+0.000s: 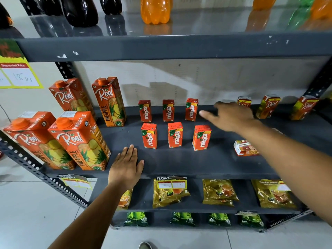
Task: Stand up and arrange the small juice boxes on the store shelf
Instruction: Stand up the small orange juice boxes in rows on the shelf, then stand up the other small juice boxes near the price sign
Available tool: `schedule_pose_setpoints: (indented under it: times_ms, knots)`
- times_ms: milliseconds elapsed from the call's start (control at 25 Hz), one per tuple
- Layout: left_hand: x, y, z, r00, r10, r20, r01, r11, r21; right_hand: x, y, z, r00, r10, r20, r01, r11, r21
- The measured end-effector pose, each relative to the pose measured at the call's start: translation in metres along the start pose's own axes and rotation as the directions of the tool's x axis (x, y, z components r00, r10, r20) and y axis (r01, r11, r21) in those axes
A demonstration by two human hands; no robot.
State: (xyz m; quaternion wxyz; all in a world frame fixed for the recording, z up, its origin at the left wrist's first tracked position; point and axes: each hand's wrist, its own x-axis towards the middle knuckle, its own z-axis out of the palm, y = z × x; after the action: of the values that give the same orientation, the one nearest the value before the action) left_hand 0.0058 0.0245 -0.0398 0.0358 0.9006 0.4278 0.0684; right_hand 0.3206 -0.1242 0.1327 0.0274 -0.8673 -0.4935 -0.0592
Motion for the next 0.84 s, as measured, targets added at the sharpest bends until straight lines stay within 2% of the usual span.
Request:
schedule_pose_setpoints:
  times_ms: [80, 160, 320, 480, 640, 760, 840]
  knots:
    - [0.000, 0.004, -0.004, 1.000, 0.013, 0.001, -0.013, 0.999, -0.047, -0.006, 0.045, -0.012, 0.996, 0.078, 0.031, -0.081, 0.993, 0.088]
    - [-0.009, 0.023, -0.007, 0.998, 0.039, -0.056, -0.045, 0.992, -0.116, -0.019, 0.089, -0.014, 0.988, 0.117, 0.098, -0.131, 0.979, 0.154]
    - [-0.037, 0.119, 0.002, 0.951, 0.294, -0.092, -0.305, 0.941, -0.144, -0.062, 0.151, -0.010, 0.944, 0.251, 0.216, -0.293, 0.936, 0.195]
    - [-0.029, 0.220, 0.012, 0.880, 0.466, -0.095, -0.476, 0.865, -0.163, -0.086, 0.177, 0.003, 0.938, 0.239, 0.251, -0.287, 0.941, 0.178]
    - [-0.004, 0.277, 0.017, 0.900, 0.435, -0.020, -0.435, 0.895, -0.103, -0.085, 0.176, 0.019, 0.946, 0.209, 0.248, -0.239, 0.966, 0.097]
    - [0.013, 0.286, 0.024, 0.914, 0.398, 0.079, -0.395, 0.917, -0.044, -0.067, 0.173, 0.026, 0.944, 0.201, 0.261, -0.233, 0.967, 0.099]
    - [0.015, 0.282, 0.027, 0.911, 0.399, 0.101, -0.396, 0.917, -0.043, -0.054, 0.174, 0.030, 0.946, 0.128, 0.297, -0.171, 0.977, 0.124]
